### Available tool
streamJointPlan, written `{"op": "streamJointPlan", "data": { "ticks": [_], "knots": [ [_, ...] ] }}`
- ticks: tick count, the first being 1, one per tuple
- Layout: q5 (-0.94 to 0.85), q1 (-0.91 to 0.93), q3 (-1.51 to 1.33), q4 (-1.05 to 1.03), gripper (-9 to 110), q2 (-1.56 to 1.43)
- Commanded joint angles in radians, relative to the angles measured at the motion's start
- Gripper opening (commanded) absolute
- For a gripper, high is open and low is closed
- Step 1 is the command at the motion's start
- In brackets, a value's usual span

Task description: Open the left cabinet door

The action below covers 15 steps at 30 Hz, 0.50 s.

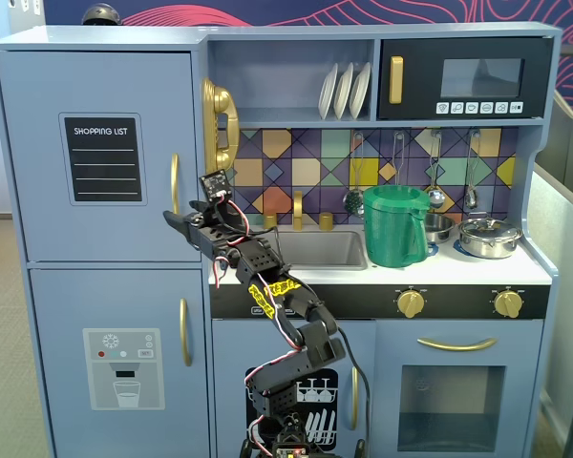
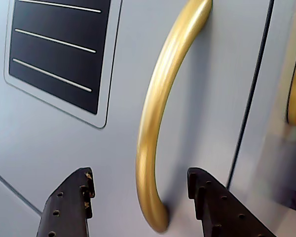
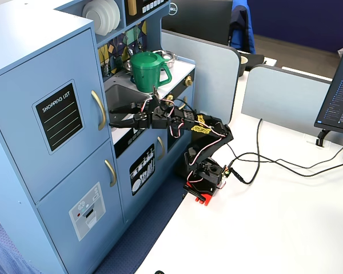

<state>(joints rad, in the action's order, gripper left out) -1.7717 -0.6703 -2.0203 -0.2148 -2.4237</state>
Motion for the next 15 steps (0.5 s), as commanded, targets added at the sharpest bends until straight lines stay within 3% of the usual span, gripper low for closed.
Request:
{"op": "streamJointPlan", "data": {
  "ticks": [1, 15],
  "knots": [
    [0.035, 0.017, 0.103, 0.048, 17, 0.058],
    [-0.040, -0.083, 0.143, 0.155, 16, 0.183]
  ]
}}
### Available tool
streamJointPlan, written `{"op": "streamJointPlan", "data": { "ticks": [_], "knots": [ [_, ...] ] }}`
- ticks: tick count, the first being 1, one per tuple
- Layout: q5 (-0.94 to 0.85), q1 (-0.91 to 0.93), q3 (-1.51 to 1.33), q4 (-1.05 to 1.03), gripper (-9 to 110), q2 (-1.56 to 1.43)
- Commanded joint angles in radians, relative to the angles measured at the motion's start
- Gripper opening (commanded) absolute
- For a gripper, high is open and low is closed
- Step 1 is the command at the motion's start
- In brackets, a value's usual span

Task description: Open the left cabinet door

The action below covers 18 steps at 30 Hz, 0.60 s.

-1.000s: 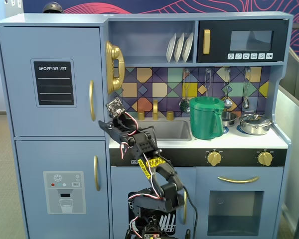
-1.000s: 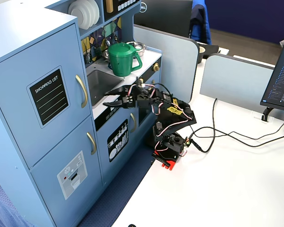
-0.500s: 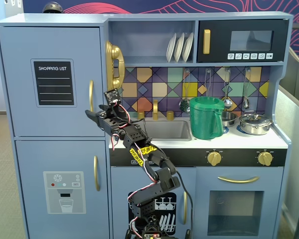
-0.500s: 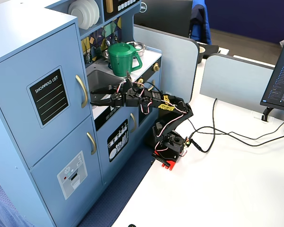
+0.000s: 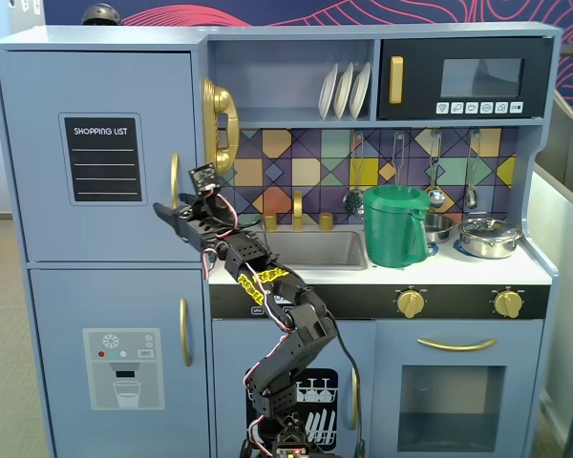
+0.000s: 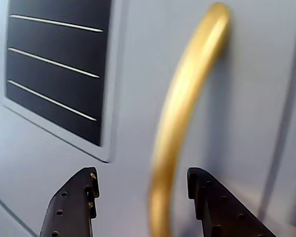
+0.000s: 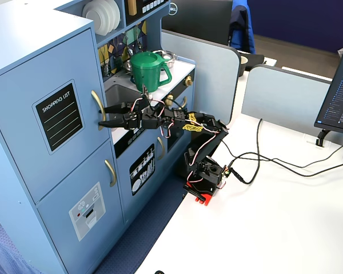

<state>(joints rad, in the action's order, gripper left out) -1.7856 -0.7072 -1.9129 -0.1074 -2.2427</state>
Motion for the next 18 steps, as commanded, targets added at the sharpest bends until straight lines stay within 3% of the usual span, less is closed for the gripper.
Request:
{"op": "streamJointPlan", "data": {
  "ticks": [1, 18],
  "knots": [
    [-0.034, -0.061, 0.023, 0.058, 16, 0.000],
    [-0.382, -0.405, -0.275, 0.130, 14, -0.281]
  ]
}}
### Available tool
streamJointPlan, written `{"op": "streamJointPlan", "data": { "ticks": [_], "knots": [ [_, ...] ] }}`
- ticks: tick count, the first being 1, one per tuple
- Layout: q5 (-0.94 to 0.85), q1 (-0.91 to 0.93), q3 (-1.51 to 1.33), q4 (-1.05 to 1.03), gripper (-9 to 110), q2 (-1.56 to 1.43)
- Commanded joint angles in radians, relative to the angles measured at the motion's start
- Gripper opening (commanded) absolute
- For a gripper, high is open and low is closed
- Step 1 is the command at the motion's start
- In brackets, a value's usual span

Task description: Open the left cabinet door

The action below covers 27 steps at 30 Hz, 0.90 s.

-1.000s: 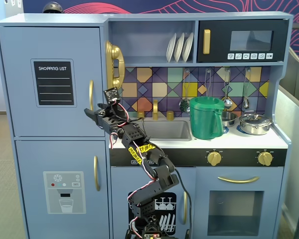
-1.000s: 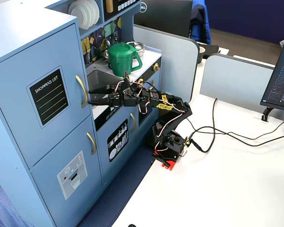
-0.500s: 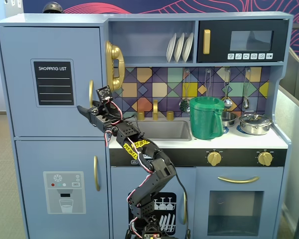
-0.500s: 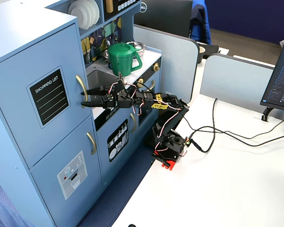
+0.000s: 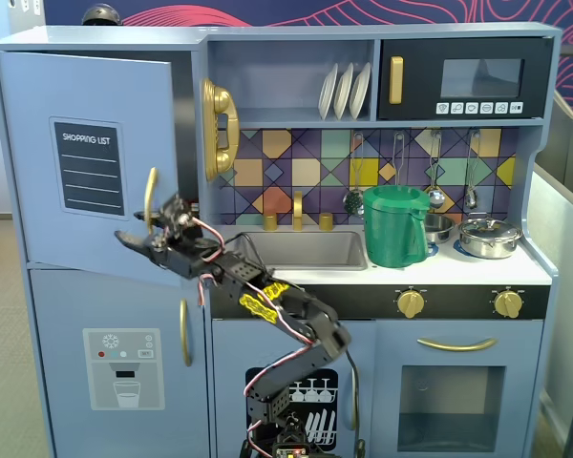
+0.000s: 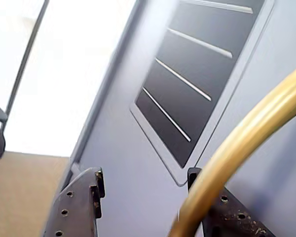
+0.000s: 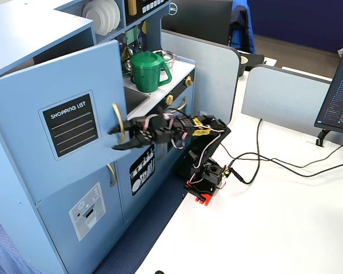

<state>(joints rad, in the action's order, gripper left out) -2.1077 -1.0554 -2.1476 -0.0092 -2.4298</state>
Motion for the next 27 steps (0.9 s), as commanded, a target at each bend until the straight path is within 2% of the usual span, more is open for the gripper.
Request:
{"op": "streamJointPlan", "data": {
  "ticks": [1, 14, 27],
  "knots": [
    [-0.061, -0.057, -0.061, 0.032, 14, -0.115],
    [-0.021, 0.067, -0.221, 0.011, 13, -0.400],
    [0.049, 0.218, -0.132, -0.101, 12, -0.525]
  ]
}}
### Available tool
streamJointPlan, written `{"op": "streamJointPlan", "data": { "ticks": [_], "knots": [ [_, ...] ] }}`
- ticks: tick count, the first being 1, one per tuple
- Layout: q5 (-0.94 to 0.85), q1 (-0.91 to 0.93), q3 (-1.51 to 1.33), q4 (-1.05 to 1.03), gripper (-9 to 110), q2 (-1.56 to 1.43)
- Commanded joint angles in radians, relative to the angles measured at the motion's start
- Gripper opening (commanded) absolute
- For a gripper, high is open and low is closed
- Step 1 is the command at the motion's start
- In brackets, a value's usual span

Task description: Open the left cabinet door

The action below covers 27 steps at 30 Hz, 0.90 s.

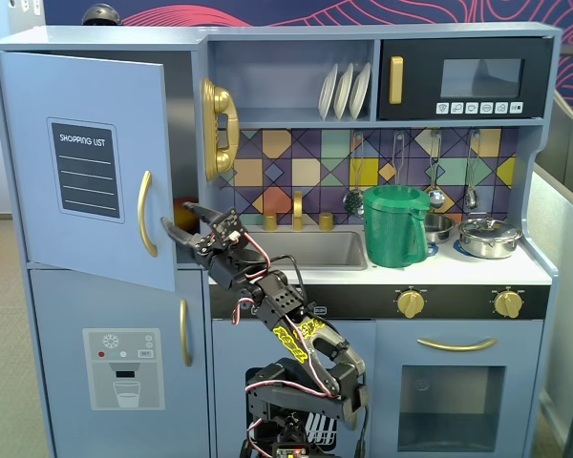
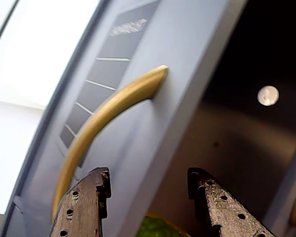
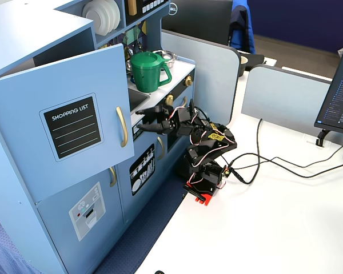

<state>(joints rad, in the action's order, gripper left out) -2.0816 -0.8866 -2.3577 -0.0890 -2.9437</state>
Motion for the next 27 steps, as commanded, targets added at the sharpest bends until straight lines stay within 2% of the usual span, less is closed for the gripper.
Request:
{"op": "streamJointPlan", "data": {
  "ticks": [1, 8, 13, 18, 27],
  "knots": [
    [0.035, 0.069, 0.094, -0.038, 12, -0.008],
    [0.207, 0.307, 0.225, -0.288, 11, 0.080],
    [0.259, 0.391, 0.229, -0.325, 11, 0.173],
    [0.199, 0.339, 0.229, -0.227, 11, 0.265],
    [0.023, 0.120, 0.235, -0.055, 10, 0.334]
  ]
}}
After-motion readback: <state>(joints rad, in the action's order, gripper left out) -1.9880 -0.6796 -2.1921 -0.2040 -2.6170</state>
